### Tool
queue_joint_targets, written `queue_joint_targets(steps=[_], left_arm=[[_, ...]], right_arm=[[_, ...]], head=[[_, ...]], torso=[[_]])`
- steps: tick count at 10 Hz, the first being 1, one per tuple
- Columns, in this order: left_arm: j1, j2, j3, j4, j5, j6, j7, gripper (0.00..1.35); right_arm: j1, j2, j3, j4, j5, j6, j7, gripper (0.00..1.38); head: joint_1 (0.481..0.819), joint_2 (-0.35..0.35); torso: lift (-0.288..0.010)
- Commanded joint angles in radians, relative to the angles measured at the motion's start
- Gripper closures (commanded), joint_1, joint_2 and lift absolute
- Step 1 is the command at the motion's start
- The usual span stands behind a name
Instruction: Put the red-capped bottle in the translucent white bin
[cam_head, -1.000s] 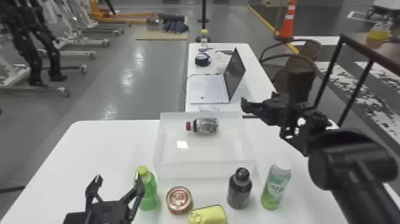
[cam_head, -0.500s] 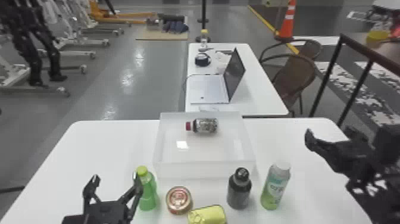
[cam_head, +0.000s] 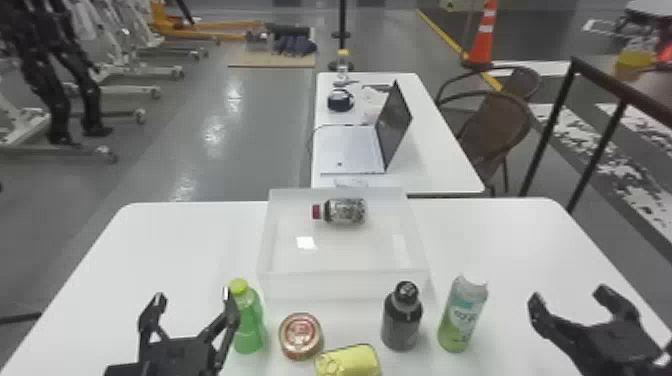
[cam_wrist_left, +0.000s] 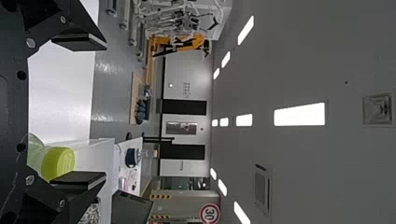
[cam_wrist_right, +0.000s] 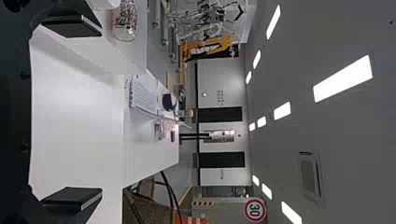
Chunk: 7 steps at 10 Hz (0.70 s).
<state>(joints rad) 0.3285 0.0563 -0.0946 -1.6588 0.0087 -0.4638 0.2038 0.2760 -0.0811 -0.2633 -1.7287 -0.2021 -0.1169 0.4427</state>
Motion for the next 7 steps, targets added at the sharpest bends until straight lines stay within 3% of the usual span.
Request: queue_joint_targets(steps=[1,2,5,7], left_arm=[[0.000,-0.001,0.003,0.001,-0.001,-0.006,0.000,0.30],[0.004,-0.006,0.007,-0.001,-0.004,-0.010,0.000,0.30],[0.009,-0.013,0.012,-0.009,-0.019,0.001,-0.001,0.30],[0.009,0.008,-0.005,-0.032,-0.018,0.053,0.000,0.30]], right_arm=[[0.043,0.060,0.006,0.005,0.029,-0.036,0.011,0.09],[0.074,0.082,0.007,-0.012,0.053,-0.038,0.034,0.09],[0.115,0.082,0.165,-0.084,0.090,0.037,-0.045,0.09],[0.147,0.029,0.243,-0.203,0.056,0.181,-0.216,0.09]], head=[[0.549,0.000],[0.549,0.000],[0.549,0.000],[0.549,0.000]], torso=[[-0.100],[-0.100],[-0.100],[-0.100]])
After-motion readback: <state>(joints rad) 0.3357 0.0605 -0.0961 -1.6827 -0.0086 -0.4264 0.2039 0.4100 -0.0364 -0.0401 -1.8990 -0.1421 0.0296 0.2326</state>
